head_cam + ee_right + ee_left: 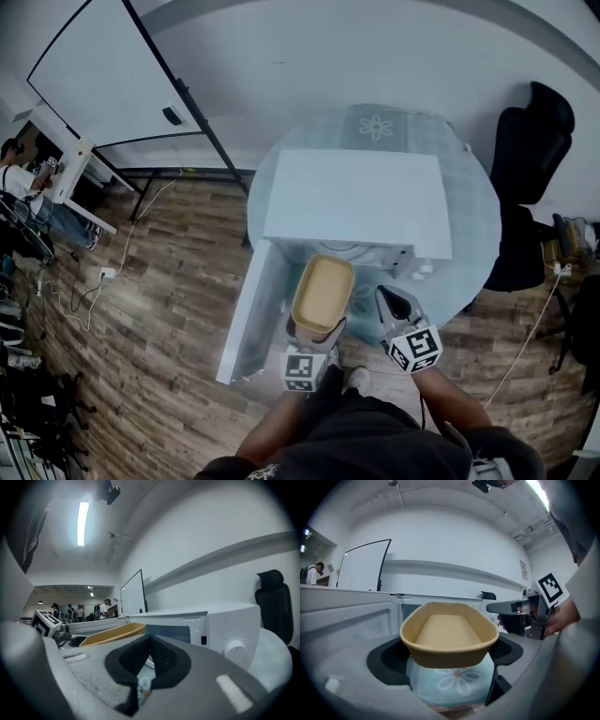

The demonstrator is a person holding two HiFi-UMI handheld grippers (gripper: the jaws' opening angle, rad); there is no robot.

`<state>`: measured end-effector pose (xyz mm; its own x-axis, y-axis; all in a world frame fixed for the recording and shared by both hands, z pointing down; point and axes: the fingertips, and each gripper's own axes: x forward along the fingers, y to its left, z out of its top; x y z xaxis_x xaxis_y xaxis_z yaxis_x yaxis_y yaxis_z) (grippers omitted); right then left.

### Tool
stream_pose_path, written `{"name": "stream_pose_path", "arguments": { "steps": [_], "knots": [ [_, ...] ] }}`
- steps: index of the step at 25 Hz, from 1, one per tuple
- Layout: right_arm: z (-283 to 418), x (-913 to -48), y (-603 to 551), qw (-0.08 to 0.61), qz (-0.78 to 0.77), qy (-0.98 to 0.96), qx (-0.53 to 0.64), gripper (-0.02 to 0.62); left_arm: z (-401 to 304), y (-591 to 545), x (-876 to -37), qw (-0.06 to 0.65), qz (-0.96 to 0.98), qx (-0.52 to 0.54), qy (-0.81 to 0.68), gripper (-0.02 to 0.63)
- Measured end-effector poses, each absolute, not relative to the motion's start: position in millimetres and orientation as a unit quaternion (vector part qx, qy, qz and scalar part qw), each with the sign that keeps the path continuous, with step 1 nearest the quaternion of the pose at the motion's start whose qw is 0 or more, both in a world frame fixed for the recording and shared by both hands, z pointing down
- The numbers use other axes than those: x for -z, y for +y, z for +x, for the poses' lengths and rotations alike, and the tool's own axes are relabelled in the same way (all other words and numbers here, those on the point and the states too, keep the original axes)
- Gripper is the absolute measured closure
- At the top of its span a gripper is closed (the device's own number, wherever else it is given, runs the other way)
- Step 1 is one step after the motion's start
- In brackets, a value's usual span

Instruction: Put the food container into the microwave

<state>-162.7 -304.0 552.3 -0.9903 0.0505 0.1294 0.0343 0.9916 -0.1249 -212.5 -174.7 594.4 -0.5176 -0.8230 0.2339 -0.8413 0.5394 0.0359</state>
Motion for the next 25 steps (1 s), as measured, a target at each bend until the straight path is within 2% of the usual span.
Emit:
{"name": "stream_pose_path", "arguments": {
  "steps": [13,25],
  "knots": [
    [-207,-590,-308,0.092,-0.042,-0.993,-0.066,0.594,-262,-194,-642,0.142,0.458,-0.038,-0.877,0.083],
    [-230,-627,-308,0.108,-0.044,-0.990,-0.080,0.594,-289,-214,-669,0.141,0.453,-0.049,-0.879,0.083]
  ]
}}
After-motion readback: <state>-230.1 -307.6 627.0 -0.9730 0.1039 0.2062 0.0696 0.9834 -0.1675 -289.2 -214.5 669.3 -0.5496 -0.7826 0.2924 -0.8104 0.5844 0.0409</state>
